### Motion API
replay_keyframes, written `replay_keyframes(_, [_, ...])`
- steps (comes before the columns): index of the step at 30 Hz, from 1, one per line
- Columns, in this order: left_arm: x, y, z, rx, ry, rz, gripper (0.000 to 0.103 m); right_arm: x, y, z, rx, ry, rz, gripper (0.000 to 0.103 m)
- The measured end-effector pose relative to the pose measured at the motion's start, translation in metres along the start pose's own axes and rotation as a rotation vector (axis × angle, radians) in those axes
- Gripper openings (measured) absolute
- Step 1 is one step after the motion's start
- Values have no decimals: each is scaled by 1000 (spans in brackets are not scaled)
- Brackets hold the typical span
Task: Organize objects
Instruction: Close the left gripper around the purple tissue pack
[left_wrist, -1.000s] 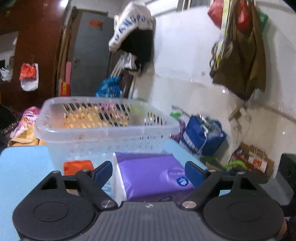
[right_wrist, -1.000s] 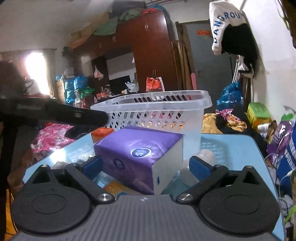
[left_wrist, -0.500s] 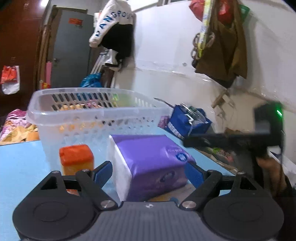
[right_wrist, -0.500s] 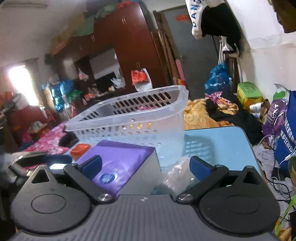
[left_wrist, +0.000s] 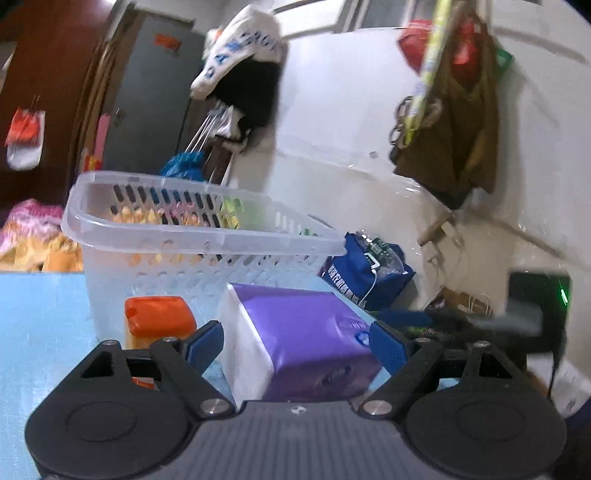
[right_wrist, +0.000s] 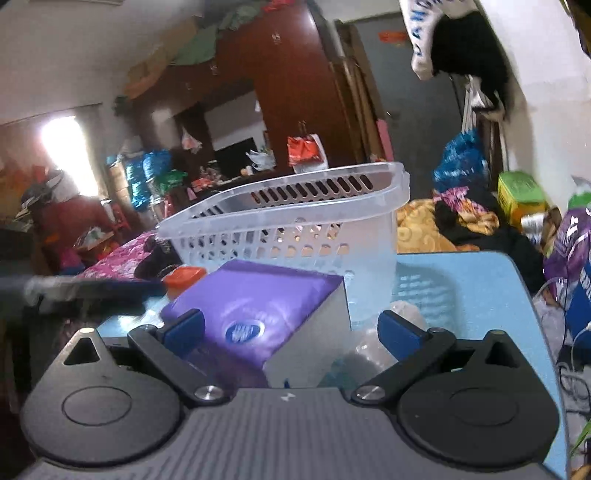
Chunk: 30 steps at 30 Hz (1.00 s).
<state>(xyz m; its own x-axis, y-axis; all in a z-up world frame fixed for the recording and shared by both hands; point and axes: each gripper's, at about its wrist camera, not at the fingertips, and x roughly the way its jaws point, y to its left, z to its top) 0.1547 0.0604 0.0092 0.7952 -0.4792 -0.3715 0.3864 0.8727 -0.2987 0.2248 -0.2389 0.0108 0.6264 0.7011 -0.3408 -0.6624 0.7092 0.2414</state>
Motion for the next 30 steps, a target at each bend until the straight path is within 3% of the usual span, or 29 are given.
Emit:
replay_keyframes(4, [26,-5,9,-13,70,16,89,5,8,-2,-62,1,25,101])
replay_keyframes(10, [43,-9,13,-44,90,37,88,22,20,-3,-143,29,36,97])
replay_keyframes(12, [45,-9,13,-46,105,53,86,28,23,-3,-169,41,16,90])
replay_keyframes(18, [50,7,9,-92,140,67,83,35,21,-5,-193,65,-4,89])
replay_keyframes(21, [56,16,8,-145,152,25,83,38,19,-6,-189,78,-1,91])
replay_keyframes(30, [64,13,11,-146,188,35,86,45,18,-9,-198,93,4,96])
